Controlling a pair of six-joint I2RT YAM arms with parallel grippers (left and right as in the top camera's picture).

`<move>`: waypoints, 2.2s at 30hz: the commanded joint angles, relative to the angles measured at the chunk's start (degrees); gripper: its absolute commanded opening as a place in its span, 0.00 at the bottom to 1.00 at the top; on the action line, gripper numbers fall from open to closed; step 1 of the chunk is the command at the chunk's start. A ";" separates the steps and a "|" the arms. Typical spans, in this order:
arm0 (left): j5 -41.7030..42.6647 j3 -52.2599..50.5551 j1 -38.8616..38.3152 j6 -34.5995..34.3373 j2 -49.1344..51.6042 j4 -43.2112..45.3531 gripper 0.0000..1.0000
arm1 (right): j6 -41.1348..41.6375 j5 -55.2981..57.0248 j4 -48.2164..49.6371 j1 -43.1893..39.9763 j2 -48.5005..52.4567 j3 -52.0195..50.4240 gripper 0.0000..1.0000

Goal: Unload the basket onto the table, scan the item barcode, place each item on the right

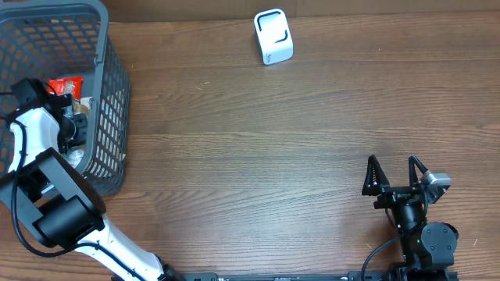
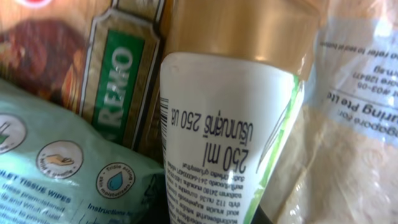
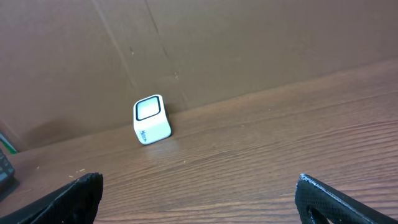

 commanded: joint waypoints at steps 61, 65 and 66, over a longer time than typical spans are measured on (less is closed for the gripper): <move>17.49 5.20 -0.83 -21.99 -15.96 -12.15 0.04 | 0.24 0.17 0.26 0.42 -0.59 -0.66 1.00; 19.78 5.20 -0.83 -21.03 -15.87 -11.89 0.05 | 0.22 0.15 0.26 0.42 -0.59 -0.66 1.00; 20.15 5.20 -0.83 -21.03 -15.87 -11.85 0.09 | 0.22 0.17 0.26 0.42 -0.59 -0.66 1.00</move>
